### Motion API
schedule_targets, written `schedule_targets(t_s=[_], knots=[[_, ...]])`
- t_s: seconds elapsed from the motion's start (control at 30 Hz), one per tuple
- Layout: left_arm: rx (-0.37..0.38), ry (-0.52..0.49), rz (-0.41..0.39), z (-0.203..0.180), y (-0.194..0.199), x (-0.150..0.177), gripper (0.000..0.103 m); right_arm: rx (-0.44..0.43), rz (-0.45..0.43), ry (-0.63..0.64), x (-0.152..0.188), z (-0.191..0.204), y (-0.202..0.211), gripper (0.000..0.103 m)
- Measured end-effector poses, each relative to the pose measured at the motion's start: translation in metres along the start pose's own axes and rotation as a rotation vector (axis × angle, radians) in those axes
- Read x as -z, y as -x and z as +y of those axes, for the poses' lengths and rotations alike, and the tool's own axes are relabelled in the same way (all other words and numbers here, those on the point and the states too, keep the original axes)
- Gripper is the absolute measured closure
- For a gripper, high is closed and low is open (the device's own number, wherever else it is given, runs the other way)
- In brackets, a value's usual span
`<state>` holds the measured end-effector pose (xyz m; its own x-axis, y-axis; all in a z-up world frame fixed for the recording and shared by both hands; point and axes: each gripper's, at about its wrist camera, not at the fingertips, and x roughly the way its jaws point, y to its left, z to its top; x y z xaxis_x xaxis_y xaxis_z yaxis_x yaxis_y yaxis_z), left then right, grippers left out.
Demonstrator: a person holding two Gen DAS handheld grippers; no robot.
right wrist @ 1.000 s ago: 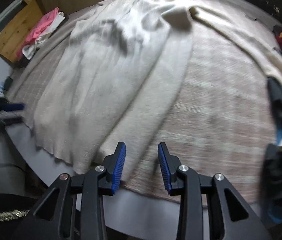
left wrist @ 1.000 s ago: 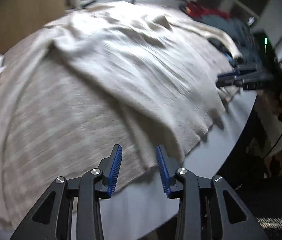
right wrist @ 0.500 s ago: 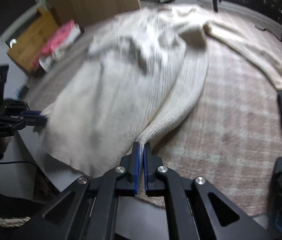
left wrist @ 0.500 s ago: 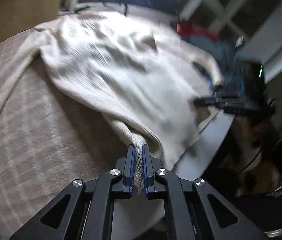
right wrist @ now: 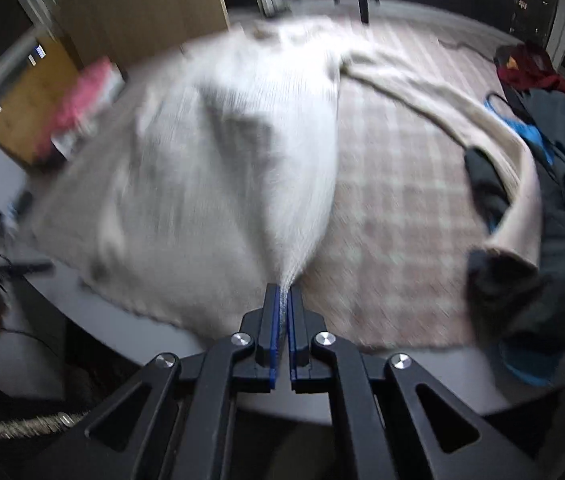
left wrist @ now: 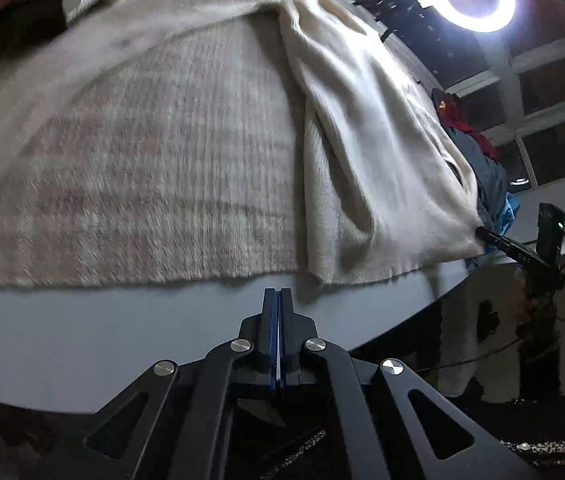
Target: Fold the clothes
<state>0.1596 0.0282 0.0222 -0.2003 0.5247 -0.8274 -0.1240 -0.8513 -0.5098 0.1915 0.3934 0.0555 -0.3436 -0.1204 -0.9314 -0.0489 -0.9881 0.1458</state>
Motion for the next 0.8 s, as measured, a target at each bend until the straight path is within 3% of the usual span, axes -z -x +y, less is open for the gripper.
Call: schedule_targets(t_s=[0.1,0.17,0.23,0.3,0.43,0.53,0.57,0.67,0.8], knots=[[-0.109,-0.062,-0.076,0.004,0.024,-0.021,0.100,-0.024,-0.065,-0.031,-0.023,-0.003,0.023,0.094],[-0.120,-0.083,-0.105,0.008,0.035,-0.031,0.096,-0.046,-0.129,0.005,-0.046,0.015,0.037,0.088],[-0.101,-0.104,-0.120,0.003,0.030,-0.049,0.090,-0.074,-0.175,0.067,-0.073,0.042,0.043,0.080],[-0.082,-0.132,-0.129,-0.005,0.015,-0.073,0.086,-0.070,-0.209,0.136,-0.103,0.070,0.039,0.078],[-0.164,-0.214,-0.154,-0.029,-0.004,-0.125,0.084,0.001,-0.245,0.232,-0.159,0.090,0.021,0.078],[-0.208,-0.244,-0.192,-0.044,-0.009,-0.182,0.077,0.064,-0.258,0.216,-0.202,0.059,0.010,0.077],[-0.219,-0.241,-0.206,-0.045,-0.009,-0.200,0.070,0.058,-0.261,0.193,-0.219,0.041,0.005,0.073],[-0.208,-0.206,-0.224,-0.041,-0.017,-0.256,0.058,0.078,-0.270,0.129,-0.265,-0.011,-0.014,0.068],[-0.284,-0.165,-0.216,-0.024,-0.053,-0.315,0.059,0.075,-0.253,0.117,-0.316,-0.055,-0.059,0.067]])
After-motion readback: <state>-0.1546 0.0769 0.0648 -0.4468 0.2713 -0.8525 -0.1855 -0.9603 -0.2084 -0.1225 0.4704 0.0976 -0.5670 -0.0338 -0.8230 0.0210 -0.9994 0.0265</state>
